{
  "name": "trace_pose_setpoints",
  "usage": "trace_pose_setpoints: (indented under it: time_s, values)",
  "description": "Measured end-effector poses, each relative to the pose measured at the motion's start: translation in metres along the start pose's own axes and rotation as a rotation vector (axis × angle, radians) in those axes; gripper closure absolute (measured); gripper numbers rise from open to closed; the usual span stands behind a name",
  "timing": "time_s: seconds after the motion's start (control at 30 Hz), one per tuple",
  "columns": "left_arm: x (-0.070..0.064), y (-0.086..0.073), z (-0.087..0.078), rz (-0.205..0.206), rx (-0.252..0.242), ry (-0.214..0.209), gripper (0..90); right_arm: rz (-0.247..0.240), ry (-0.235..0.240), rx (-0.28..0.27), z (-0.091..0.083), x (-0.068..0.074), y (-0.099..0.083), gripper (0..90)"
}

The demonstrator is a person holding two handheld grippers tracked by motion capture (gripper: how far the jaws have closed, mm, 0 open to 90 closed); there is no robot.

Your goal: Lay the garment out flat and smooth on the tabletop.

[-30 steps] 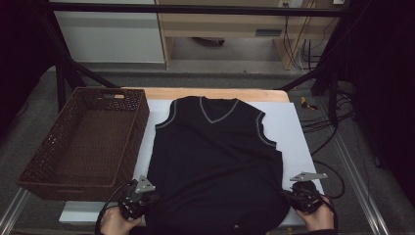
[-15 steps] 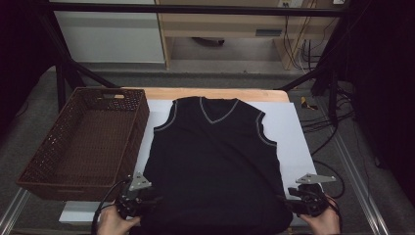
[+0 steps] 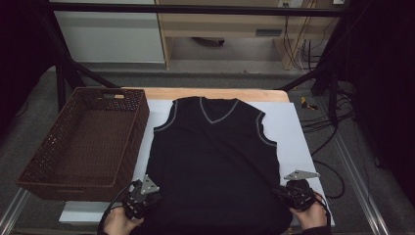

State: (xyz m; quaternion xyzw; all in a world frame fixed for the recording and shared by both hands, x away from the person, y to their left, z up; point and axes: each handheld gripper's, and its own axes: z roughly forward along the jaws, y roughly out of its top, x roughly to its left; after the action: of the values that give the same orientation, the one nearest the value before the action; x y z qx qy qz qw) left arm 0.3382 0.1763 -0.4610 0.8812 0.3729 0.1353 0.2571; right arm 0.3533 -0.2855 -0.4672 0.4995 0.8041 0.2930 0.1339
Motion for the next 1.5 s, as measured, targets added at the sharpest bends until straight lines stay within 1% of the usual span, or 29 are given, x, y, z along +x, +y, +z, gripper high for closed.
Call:
trace_pose_setpoints:
  time_s: [0.07,0.17,0.27,0.3,0.33,0.4,0.47,0.5,0.53,0.57,0.6,0.63,0.67,0.7,0.73,0.8,0.87,0.93,0.97,1.0,1.03,1.1,1.17,1.23,1.27,1.3,1.37,1.43,1.5]
  values:
    - [0.002,-0.001,-0.003,-0.008,0.006,-0.01,87.7,-0.008,0.004,0.009,-0.001,0.002,0.0,84.4]
    - [0.003,-0.006,-0.012,-0.018,0.012,-0.019,88.1,0.005,0.017,0.022,-0.006,0.001,-0.001,85.1]
    - [0.001,-0.011,-0.025,-0.013,0.016,-0.026,88.2,0.023,0.03,0.009,-0.017,-0.004,-0.006,85.1]
    - [-0.001,-0.013,-0.03,-0.014,0.042,-0.042,88.1,0.024,0.037,0.011,-0.02,-0.004,-0.007,84.9]
    - [-0.001,-0.014,-0.032,-0.02,0.048,-0.063,88.0,0.021,0.048,0.018,-0.025,-0.004,-0.009,84.2]
    - [-0.003,-0.018,-0.036,-0.016,0.039,-0.086,87.1,0.019,0.077,0.051,-0.029,-0.001,-0.012,79.0]
    - [-0.002,-0.015,-0.037,-0.034,0.001,-0.071,82.1,0.012,0.082,0.041,-0.03,0.001,-0.014,66.4]
    - [0.002,-0.012,-0.036,-0.069,-0.031,-0.067,74.5,0.013,0.081,0.032,-0.031,0.0,-0.014,60.2]
    - [0.004,-0.01,-0.035,-0.093,-0.048,-0.068,63.2,0.017,0.072,-0.003,-0.031,-0.001,-0.013,50.9]
    - [0.008,-0.006,-0.033,-0.11,-0.076,-0.072,57.9,0.012,0.064,-0.027,-0.031,-0.003,-0.012,46.4]
    - [0.01,-0.004,-0.031,-0.111,-0.093,-0.066,53.9,0.014,0.047,-0.043,-0.03,-0.006,-0.009,45.2]
    - [0.012,0.001,-0.026,-0.113,-0.107,-0.044,47.9,0.016,0.037,-0.059,-0.029,-0.007,-0.007,42.9]
    - [0.014,0.003,-0.023,-0.112,-0.108,-0.03,43.7,0.019,0.027,-0.078,-0.027,-0.01,-0.004,38.1]
    - [0.017,0.006,-0.017,-0.118,-0.113,-0.002,42.0,0.019,0.018,-0.089,-0.024,-0.012,-0.002,38.1]
    - [0.018,0.008,-0.013,-0.124,-0.113,0.008,37.4,0.024,0.005,-0.097,-0.02,-0.015,0.001,36.7]
    - [0.022,0.012,-0.004,-0.13,-0.111,0.024,36.1,0.021,-0.026,-0.104,-0.013,-0.019,0.006,32.9]
    - [0.025,0.013,0.004,-0.15,-0.105,0.022,34.1,0.026,-0.048,-0.1,-0.007,-0.023,0.008,33.1]
    - [0.028,0.014,0.009,-0.14,-0.117,0.02,33.6,0.037,-0.07,-0.088,-0.001,-0.026,0.011,33.4]
    - [0.029,0.014,0.012,-0.156,-0.107,0.025,33.7,0.036,-0.072,-0.082,0.001,-0.027,0.012,33.3]
    - [0.028,0.014,0.013,-0.166,-0.097,0.004,32.7,0.031,-0.079,-0.076,0.004,-0.027,0.013,33.7]
    - [0.027,0.013,0.015,-0.16,-0.101,-0.017,30.0,0.031,-0.079,-0.07,0.005,-0.026,0.013,33.9]
    - [0.023,0.013,0.02,-0.136,-0.089,-0.004,27.9,0.016,-0.083,-0.053,0.01,-0.024,0.013,34.4]
    - [0.021,0.012,0.022,-0.104,-0.098,0.012,25.8,0.005,-0.086,-0.036,0.013,-0.022,0.012,36.2]
    - [0.02,0.011,0.022,-0.085,-0.104,0.008,26.7,0.008,-0.077,-0.041,0.013,-0.02,0.011,40.9]
    - [0.02,0.01,0.021,-0.085,-0.106,0.006,30.7,0.008,-0.077,-0.042,0.013,-0.019,0.011,44.1]
    - [0.02,0.009,0.019,-0.082,-0.106,0.003,37.1,0.014,-0.075,-0.046,0.013,-0.018,0.011,47.4]
    - [0.019,0.008,0.017,-0.075,-0.104,-0.001,56.4,0.024,-0.072,-0.043,0.012,-0.017,0.011,54.9]
    - [0.016,0.009,0.016,-0.06,-0.094,-0.006,70.6,0.037,-0.07,-0.039,0.012,-0.015,0.012,62.9]
    - [0.013,0.01,0.015,-0.038,-0.083,0.011,84.8,0.049,-0.061,-0.033,0.011,-0.014,0.012,74.1]
